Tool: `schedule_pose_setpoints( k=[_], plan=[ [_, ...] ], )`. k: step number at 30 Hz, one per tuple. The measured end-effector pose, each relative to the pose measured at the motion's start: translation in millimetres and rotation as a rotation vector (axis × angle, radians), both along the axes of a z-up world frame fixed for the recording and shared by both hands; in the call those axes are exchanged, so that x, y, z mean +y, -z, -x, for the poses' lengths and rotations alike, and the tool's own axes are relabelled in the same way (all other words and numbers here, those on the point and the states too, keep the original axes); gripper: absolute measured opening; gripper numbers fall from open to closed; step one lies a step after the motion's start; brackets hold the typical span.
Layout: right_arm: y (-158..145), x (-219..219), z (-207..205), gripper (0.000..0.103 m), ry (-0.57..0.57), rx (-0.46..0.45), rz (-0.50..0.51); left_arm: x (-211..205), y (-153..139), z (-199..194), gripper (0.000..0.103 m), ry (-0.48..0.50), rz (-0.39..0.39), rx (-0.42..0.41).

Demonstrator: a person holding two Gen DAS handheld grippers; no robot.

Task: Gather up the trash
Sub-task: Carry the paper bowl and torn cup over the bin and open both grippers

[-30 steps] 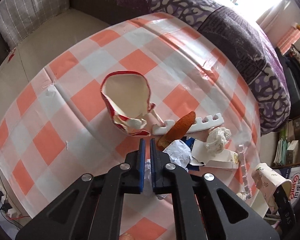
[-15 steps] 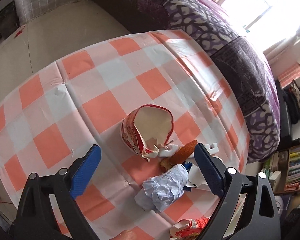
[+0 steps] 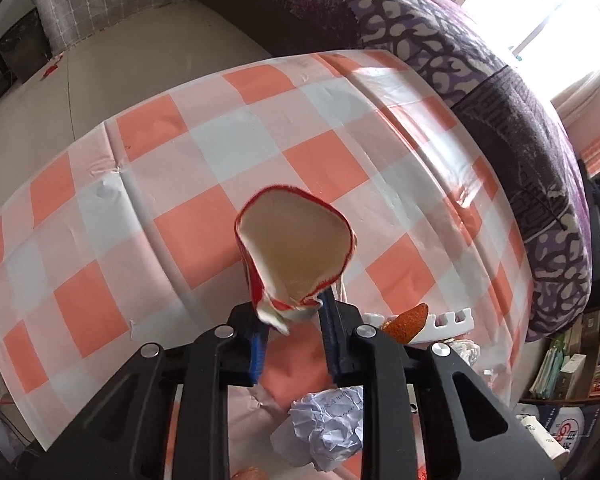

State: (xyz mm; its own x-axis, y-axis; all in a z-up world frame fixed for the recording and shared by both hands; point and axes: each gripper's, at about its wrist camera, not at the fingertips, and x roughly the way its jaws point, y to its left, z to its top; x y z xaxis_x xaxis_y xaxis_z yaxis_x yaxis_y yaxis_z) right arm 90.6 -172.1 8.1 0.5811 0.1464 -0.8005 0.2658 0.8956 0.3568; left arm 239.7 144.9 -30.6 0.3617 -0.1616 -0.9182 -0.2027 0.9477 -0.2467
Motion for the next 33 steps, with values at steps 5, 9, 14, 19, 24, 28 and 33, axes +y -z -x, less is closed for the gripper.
schedule_pose_setpoints(
  k=[5,9,14,19,24,28,33],
  plan=[
    [-9.2,-1.3,6.9,0.033,0.009,-0.030,0.013,-7.9,-30.1,11.7,0.021,0.030,0.004,-0.093],
    [-15.3,-4.9,14.3,0.033,0.025,-0.047,0.033,-22.9,-56.9,26.2,0.021,0.072,-0.003,-0.172],
    [-25.0,-12.4,24.1,0.033,0.056,-0.078,0.068,-53.5,-90.8,51.7,0.021,0.133,-0.055,-0.292],
    [-35.2,-21.6,36.8,0.033,0.090,-0.107,0.121,-91.3,-117.3,83.6,0.021,0.217,-0.109,-0.409],
    [-42.7,-39.0,53.2,0.033,0.151,-0.118,0.168,-127.4,-125.0,109.8,0.021,0.286,-0.145,-0.468],
    [-46.7,-59.7,68.1,0.033,0.212,-0.110,0.198,-156.0,-121.2,124.6,0.021,0.348,-0.148,-0.468],
    [-47.0,-89.8,89.6,0.033,0.293,-0.063,0.239,-192.8,-114.8,142.9,0.021,0.438,-0.137,-0.454]
  ],
)
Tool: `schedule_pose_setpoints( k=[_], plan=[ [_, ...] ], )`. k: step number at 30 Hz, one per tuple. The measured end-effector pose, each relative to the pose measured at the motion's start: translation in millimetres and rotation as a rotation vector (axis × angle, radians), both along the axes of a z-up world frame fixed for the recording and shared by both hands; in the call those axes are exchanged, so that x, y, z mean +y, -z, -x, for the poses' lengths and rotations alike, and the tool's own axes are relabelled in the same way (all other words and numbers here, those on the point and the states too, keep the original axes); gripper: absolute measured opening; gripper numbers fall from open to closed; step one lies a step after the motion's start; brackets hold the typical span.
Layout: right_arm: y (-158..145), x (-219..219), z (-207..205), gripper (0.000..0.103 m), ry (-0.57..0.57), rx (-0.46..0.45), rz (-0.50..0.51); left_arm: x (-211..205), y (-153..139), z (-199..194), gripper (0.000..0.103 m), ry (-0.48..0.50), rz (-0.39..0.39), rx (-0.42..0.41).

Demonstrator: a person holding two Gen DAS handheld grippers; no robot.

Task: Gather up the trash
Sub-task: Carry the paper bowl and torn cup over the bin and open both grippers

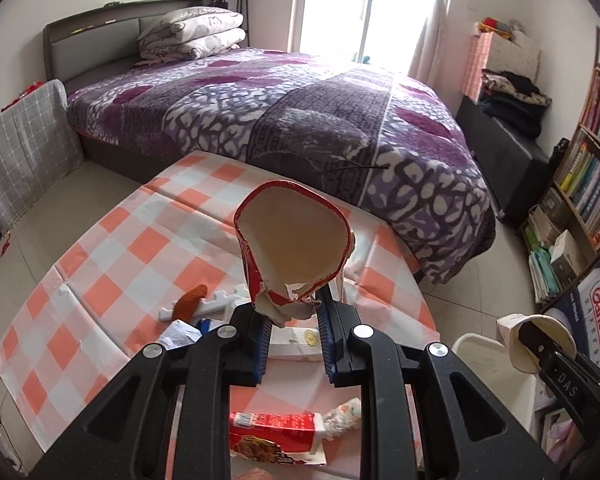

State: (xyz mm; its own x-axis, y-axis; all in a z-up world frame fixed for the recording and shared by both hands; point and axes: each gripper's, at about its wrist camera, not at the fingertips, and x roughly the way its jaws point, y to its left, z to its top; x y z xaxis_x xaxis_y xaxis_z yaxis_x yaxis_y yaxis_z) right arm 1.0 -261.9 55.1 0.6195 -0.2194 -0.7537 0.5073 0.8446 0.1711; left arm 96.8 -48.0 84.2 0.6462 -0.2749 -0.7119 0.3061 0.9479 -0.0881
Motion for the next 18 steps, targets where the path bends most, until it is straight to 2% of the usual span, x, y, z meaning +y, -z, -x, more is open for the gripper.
schedule_pose_setpoints(
  k=[9,10,12,16,18],
  plan=[
    [17.4,-62.5,33.4,0.034,0.148,0.086,-0.085,-69.3,19.3,38.0,0.021,0.174,-0.030,0.048],
    [18.7,-67.9,37.0,0.038,0.164,0.091,-0.095,-75.7,21.6,41.5,0.021,0.192,-0.031,0.057],
    [20.7,-79.5,46.4,0.061,0.210,0.088,-0.127,-87.7,26.4,48.0,0.021,0.227,-0.029,0.079],
    [18.6,-95.8,61.2,0.063,0.263,0.056,-0.152,-110.7,36.4,59.8,0.022,0.289,-0.033,0.119],
    [18.3,-102.2,66.4,0.072,0.283,0.046,-0.165,-119.8,41.2,65.9,0.022,0.317,-0.034,0.140]
  ],
)
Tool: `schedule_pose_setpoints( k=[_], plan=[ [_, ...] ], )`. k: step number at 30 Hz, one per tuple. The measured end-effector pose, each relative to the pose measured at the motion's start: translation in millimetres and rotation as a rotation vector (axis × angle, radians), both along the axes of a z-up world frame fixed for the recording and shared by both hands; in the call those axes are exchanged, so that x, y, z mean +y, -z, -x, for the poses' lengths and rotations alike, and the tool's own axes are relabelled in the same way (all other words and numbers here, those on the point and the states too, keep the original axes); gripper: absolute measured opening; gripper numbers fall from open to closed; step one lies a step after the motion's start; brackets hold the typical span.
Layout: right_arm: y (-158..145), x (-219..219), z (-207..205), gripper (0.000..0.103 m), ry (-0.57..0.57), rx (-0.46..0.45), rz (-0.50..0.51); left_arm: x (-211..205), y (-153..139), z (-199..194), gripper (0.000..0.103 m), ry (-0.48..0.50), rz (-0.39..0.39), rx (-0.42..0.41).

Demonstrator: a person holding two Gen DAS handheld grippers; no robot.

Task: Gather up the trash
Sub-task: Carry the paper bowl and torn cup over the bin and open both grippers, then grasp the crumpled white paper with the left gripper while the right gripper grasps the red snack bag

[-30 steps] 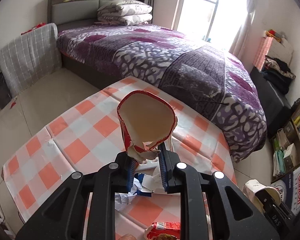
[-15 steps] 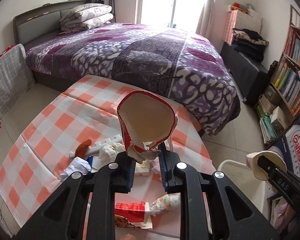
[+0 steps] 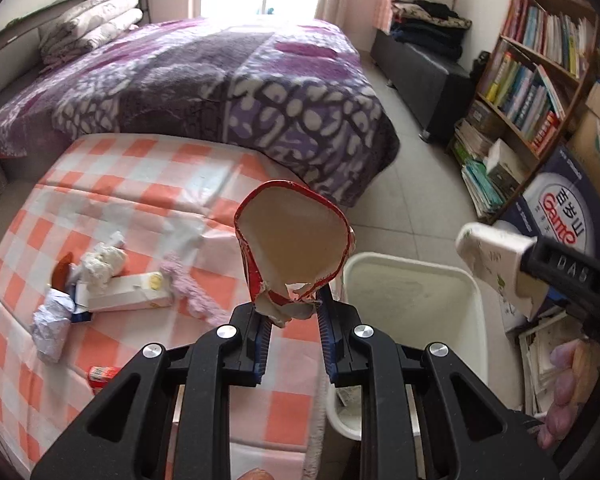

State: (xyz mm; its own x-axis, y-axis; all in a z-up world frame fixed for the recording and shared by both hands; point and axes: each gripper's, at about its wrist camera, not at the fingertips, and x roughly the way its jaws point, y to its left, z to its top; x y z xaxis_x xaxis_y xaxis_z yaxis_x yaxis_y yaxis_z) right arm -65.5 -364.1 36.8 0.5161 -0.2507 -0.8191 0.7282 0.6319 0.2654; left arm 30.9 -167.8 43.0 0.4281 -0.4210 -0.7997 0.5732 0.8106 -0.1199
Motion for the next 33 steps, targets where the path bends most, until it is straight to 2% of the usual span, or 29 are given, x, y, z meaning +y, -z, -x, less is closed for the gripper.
schedule_pose_setpoints(
  k=[8,15,18,20,21,28,33],
  plan=[
    [5.7,-25.3,20.2,0.080,0.068,-0.033,-0.078,-29.7,15.6,21.5,0.023,0.093,-0.026,0.040],
    [9.6,-38.2,30.6,0.080,0.101,-0.041,-0.102,-46.1,23.9,29.1,0.025,0.138,-0.021,0.078],
    [11.4,-41.9,32.8,0.082,0.112,-0.041,-0.107,-50.6,25.9,28.9,0.031,0.167,0.017,0.107],
    [11.8,-43.4,33.8,0.083,0.121,-0.043,-0.109,-52.3,28.4,27.7,0.061,0.189,0.039,0.130],
    [11.8,-44.1,34.4,0.083,0.126,-0.045,-0.112,-52.3,29.1,27.9,0.065,0.195,0.044,0.135],
    [7.2,-38.0,28.4,0.086,0.126,-0.052,-0.092,-43.3,26.4,26.2,0.071,0.174,0.011,0.094],
    [-0.3,-19.3,14.9,0.089,0.099,-0.027,0.007,-25.6,19.7,18.7,0.077,0.113,-0.033,0.010]
  ],
)
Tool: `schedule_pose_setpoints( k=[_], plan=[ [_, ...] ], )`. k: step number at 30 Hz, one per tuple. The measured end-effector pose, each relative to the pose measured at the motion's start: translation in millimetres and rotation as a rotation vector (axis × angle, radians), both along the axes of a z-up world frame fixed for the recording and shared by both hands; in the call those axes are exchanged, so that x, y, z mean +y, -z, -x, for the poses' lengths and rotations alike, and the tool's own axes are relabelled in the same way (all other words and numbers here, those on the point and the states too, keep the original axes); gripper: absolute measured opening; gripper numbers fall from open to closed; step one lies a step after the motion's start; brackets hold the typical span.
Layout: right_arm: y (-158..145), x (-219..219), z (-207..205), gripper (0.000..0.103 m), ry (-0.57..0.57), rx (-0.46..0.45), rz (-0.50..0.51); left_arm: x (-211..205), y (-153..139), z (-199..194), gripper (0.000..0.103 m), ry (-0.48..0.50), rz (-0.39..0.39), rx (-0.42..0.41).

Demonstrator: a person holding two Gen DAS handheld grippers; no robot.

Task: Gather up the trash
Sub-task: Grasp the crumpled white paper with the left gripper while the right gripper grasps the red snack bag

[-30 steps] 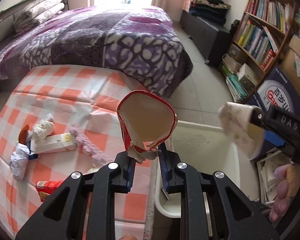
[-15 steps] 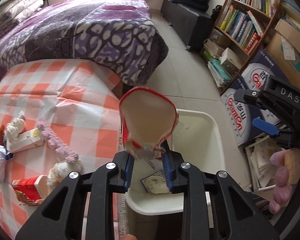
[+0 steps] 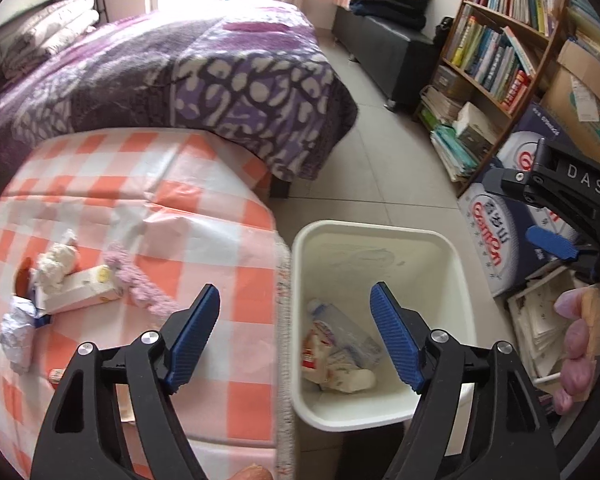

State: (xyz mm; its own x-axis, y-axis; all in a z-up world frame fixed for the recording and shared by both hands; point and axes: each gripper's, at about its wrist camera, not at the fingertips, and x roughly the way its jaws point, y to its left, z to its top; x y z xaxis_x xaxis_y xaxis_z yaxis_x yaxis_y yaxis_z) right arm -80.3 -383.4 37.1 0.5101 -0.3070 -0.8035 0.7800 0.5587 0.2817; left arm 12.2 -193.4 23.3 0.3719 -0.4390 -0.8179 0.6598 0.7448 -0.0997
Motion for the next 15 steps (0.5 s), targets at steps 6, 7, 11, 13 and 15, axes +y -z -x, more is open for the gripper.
schedule_pose_setpoints(
  k=[6,7,11,13,15],
  plan=[
    [-6.2,33.3,-24.0,0.094,-0.072,0.046,0.128,29.6,4.5,-17.2,0.080,-0.086,-0.091,-0.085],
    [-6.1,38.2,-27.9,0.095,-0.084,0.051,0.140,35.9,5.9,-21.3,0.081,-0.101,-0.107,-0.094],
    [-3.4,59.3,-47.3,0.096,-0.139,0.070,0.164,63.8,13.0,-40.9,0.084,-0.175,-0.183,-0.114],
    [-1.6,68.8,-56.3,0.096,-0.166,0.079,0.162,79.3,17.9,-52.3,0.084,-0.215,-0.228,-0.112],
    [1.2,80.7,-66.5,0.096,-0.201,0.092,0.166,95.8,25.0,-66.0,0.084,-0.251,-0.280,-0.100]
  ],
)
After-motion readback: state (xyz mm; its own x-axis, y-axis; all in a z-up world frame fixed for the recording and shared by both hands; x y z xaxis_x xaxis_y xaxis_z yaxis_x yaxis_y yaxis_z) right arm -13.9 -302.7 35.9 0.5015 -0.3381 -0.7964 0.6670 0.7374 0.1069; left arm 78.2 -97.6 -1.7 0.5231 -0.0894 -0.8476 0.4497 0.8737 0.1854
